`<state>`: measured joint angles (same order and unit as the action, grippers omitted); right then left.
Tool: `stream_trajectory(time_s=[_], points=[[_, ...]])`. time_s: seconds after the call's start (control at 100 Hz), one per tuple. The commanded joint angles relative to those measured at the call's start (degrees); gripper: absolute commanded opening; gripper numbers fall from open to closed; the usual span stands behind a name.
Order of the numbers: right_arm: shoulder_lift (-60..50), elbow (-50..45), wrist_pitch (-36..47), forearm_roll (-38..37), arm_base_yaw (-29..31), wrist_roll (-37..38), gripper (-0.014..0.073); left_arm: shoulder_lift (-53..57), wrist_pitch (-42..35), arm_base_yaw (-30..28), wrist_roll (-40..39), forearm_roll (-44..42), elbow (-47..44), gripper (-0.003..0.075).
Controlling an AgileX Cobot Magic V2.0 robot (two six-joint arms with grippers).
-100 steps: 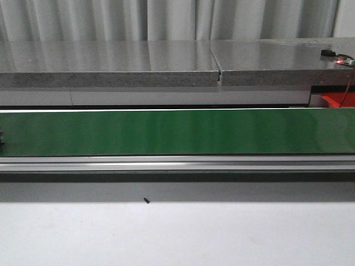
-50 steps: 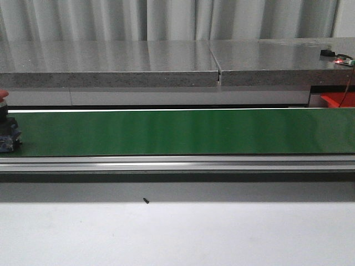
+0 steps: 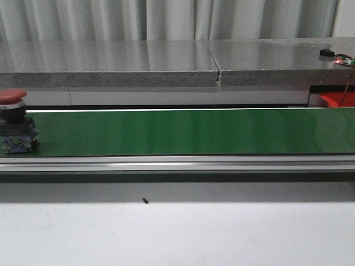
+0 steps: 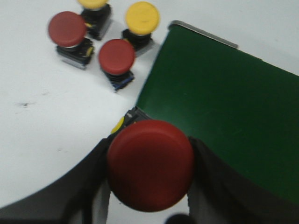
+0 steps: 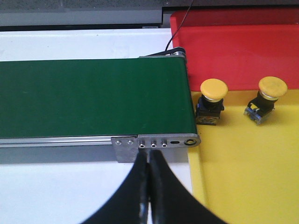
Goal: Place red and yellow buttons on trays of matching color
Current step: 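Lower the second red button onto the belt and open left gripper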
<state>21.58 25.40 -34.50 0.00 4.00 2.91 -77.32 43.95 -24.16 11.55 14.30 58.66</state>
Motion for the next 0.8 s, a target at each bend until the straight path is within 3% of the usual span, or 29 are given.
stream_trajectory(time_s=[0.0,0.39,0.51,0.66,0.79], points=[[0.4,1.5,4.1,0.0,-0.1,0.0,-0.0059,0.4,-2.5,2.9,-0.2,0.6,1.3,0.0160],[0.4,1.5,4.1,0.0,-0.1,0.0,-0.0059,-6.0,-2.2,4.9,-0.2,-0.3,1.3,0.0179],[0.4,1.5,4.1,0.0,-0.1,0.0,-0.0059,-6.0,-2.1,4.9,-0.2,0.0,1.3,0.0325],[0.4,1.5,4.1,0.0,-0.1,0.0,-0.0059,-6.0,-2.1,4.9,-0.2,1.0,1.3,0.0601],[0.4,1.5,4.1,0.0,-0.1,0.0,-0.0059,-5.6,-2.2,4.9,-0.2,2.6,1.3,0.0652]])
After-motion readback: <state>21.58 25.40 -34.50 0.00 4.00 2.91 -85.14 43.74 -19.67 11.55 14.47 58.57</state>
